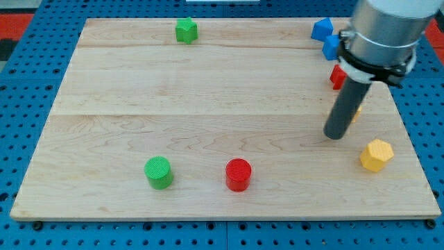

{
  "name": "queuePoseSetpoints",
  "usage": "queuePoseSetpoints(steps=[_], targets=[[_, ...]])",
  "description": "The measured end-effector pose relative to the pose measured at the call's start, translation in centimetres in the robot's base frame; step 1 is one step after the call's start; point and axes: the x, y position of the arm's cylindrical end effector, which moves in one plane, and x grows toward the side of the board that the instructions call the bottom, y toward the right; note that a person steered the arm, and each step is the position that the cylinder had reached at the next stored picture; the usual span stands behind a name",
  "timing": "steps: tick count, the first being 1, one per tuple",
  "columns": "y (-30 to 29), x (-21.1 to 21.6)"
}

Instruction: Slightly move the yellow heart to the left

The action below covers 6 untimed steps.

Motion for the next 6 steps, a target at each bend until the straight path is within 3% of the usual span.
queuePoseSetpoints(steps=[2, 4, 5, 6], targets=[[-1.3, -3.3], [2.9, -4.1], [-0.5, -4.3], [-7.9, -2.6]])
